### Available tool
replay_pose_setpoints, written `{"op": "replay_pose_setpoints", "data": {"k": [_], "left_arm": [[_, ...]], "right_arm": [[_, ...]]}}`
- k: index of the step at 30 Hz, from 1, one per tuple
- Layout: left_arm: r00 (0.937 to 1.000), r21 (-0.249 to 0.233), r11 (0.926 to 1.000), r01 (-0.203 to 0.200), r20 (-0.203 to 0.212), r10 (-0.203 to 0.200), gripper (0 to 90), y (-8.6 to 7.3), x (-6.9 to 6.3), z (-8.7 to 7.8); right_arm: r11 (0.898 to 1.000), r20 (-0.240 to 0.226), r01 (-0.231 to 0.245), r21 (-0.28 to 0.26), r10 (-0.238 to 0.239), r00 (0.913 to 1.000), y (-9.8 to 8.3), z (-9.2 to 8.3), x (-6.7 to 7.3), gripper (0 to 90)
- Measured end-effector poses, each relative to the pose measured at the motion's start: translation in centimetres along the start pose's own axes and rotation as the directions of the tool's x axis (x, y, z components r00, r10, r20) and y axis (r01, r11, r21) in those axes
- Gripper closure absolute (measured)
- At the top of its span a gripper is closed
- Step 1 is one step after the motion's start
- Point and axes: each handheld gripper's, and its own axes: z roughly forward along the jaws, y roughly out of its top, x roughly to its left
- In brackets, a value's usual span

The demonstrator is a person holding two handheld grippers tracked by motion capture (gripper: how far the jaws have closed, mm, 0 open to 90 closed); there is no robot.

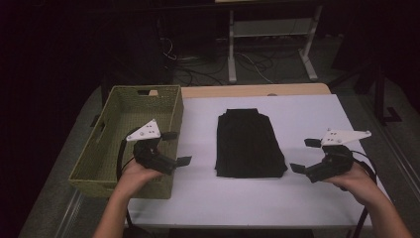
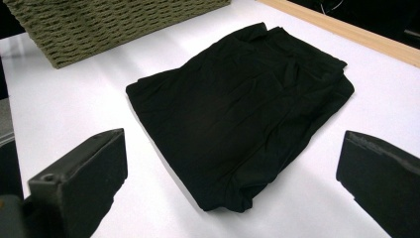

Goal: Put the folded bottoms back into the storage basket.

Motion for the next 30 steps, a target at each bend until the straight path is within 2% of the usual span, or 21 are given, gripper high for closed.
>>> {"op": "replay_pose_setpoints", "data": {"k": [15,20,30], "left_arm": [[0.9998,0.007,1.0000,0.003,0.017,-0.003,0.1,0.0,0.0,0.2],[0.9998,0.004,1.0000,-0.006,0.017,0.006,0.1,0.0,0.0,0.1],[0.9999,-0.003,1.0000,-0.002,0.015,0.002,0.1,-0.1,0.0,0.1]], "right_arm": [[1.000,-0.023,-0.008,-0.001,0.008,0.9997,-0.3,0.3,-0.1,0.0],[1.000,-0.032,-0.004,0.002,0.004,0.9995,-0.4,0.7,-0.1,0.0],[1.000,-0.056,0.004,0.023,-0.003,0.9984,-0.7,1.7,0.3,0.0]]}}
